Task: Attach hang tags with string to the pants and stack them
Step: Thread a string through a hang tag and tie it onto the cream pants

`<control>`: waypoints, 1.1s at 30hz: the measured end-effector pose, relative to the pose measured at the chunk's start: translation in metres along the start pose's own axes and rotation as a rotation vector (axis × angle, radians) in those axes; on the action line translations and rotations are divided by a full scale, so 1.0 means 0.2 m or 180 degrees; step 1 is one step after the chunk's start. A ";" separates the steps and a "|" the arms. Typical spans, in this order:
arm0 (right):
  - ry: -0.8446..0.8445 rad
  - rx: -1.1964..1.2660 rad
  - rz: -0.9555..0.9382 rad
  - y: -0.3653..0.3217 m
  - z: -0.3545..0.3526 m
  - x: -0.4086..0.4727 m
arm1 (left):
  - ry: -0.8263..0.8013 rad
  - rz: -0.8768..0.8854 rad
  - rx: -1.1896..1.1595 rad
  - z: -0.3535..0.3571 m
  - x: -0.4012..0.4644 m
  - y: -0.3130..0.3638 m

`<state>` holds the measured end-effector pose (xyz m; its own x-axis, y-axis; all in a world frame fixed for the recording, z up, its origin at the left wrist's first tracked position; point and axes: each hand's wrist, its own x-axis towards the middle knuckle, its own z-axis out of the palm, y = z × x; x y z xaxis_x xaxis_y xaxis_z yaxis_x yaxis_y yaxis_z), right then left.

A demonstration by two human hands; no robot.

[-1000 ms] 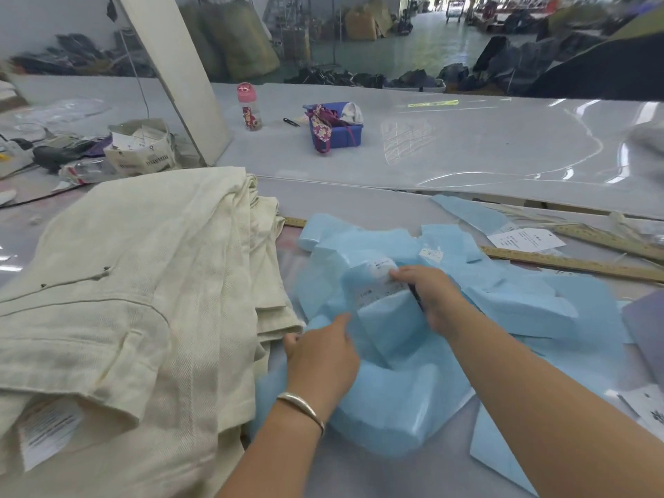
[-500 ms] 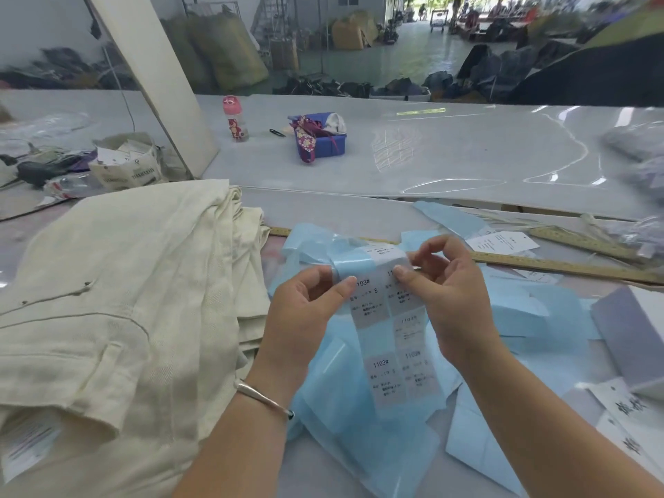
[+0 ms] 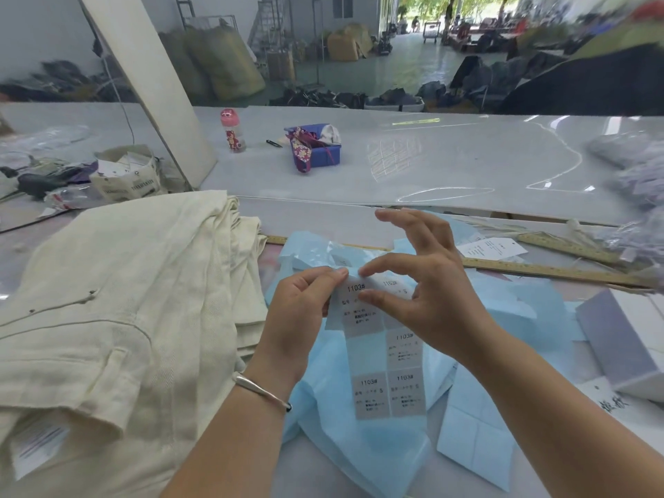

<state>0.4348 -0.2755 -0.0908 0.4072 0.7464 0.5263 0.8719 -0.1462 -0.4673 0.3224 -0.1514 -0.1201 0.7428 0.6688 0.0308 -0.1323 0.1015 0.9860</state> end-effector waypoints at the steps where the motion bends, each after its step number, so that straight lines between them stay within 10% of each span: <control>1: -0.0025 0.0001 -0.0002 0.00 0.00 0.00 | 0.0035 0.0008 -0.0004 0.00 0.00 0.00; 17: 0.0194 0.0248 -0.0347 -0.14 -0.09 -0.09 | 0.0428 -0.0447 0.0246 0.00 0.06 -0.06; 26: 0.0285 0.2878 0.1889 -0.03 -0.56 -0.40 | 0.1150 -0.0554 0.2582 0.01 -0.15 -0.15; 33: 0.0322 0.2713 0.2632 0.06 -0.85 -0.75 | -0.0468 -0.0001 0.1330 0.63 -0.66 0.06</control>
<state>0.4305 -0.4994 -0.0534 0.8137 0.5686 -0.1208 -0.1110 -0.0520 -0.9925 0.3058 -0.3319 -0.0909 0.8323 0.5538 0.0238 0.1222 -0.2251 0.9666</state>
